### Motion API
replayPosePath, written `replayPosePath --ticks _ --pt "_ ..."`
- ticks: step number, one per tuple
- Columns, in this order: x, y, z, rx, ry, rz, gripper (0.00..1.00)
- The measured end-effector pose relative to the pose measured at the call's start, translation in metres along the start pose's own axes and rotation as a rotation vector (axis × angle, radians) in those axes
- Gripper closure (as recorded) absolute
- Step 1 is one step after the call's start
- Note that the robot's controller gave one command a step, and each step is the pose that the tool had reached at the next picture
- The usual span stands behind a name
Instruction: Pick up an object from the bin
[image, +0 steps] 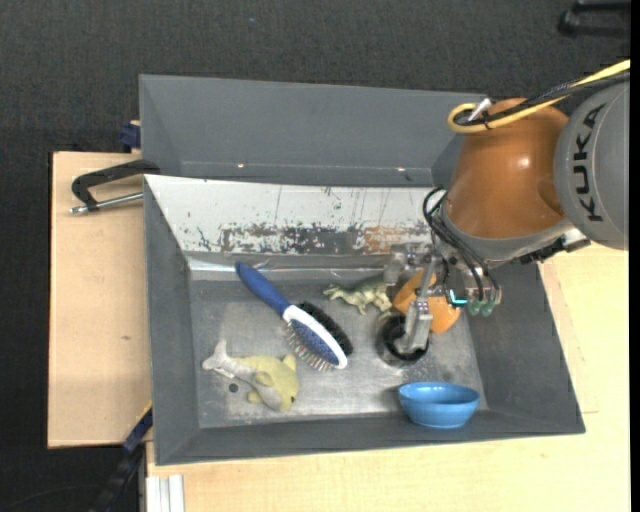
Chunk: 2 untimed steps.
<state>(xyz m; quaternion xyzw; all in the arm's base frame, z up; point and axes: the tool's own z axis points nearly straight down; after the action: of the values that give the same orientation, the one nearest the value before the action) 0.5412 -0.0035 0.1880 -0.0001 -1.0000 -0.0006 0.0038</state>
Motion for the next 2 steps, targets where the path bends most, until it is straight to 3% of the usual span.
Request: replayPosePath --ticks 1,2 --pt "-0.017 -0.099 0.084 0.003 -0.004 -0.111 0.00" --pt "-0.023 -0.103 0.112 0.003 -0.026 0.011 0.00"
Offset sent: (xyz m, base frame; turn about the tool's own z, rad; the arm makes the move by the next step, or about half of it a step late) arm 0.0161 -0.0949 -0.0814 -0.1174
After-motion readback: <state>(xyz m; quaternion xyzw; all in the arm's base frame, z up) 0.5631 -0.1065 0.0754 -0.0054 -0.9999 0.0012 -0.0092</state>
